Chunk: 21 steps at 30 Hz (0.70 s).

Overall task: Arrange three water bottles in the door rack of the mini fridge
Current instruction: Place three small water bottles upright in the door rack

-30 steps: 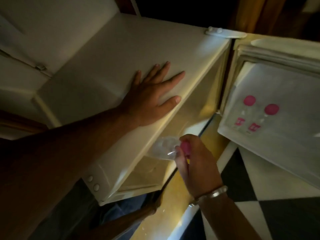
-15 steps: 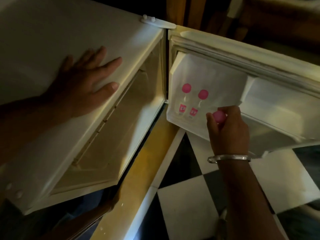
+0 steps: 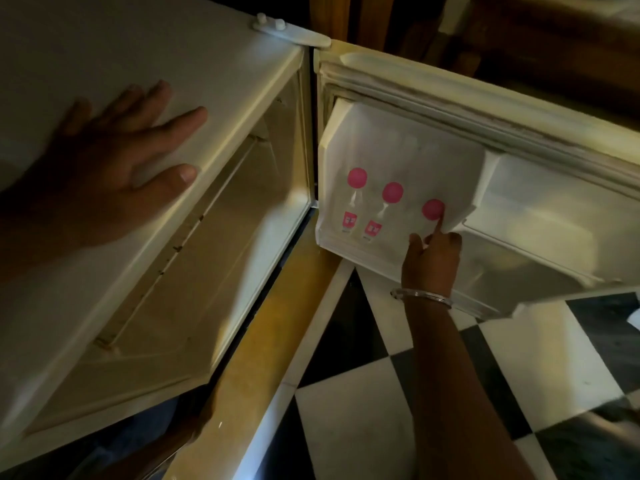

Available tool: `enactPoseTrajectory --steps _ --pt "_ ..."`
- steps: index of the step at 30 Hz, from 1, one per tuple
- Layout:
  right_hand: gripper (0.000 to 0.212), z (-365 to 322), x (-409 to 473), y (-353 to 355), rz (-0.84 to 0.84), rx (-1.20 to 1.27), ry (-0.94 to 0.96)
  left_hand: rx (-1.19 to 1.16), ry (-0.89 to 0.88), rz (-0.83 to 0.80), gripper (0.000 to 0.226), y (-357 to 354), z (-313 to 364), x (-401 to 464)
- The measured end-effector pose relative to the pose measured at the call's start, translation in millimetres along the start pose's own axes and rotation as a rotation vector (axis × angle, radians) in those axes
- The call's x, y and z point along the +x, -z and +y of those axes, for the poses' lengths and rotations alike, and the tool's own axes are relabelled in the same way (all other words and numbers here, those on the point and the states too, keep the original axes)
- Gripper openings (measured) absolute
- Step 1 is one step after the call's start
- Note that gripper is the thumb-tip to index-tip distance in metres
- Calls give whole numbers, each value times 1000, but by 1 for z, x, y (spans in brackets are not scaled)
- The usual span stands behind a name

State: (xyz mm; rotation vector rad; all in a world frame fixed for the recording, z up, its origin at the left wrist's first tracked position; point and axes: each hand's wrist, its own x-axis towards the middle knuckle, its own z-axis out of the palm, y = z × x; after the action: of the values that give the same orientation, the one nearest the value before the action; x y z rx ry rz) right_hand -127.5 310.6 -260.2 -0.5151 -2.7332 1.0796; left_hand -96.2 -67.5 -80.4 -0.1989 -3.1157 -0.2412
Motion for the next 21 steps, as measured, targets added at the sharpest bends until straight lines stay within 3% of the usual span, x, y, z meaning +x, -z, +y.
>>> enactPoseTrajectory --steps 2,7,12,16,21 --pt "39 9 10 -1 -37 -73 -2 2 -1 8 65 -2 -1 0" --pt "53 30 23 -2 -201 251 -5 5 5 9 66 1 3 0" --pt "42 56 30 -10 -262 167 -4 -16 11 20 64 1 6 -1" --pt "29 64 26 -24 -176 99 46 -31 12 25 62 1 8 -3" --pt "55 63 34 -31 -216 101 -62 -18 6 28 62 2 8 -3"
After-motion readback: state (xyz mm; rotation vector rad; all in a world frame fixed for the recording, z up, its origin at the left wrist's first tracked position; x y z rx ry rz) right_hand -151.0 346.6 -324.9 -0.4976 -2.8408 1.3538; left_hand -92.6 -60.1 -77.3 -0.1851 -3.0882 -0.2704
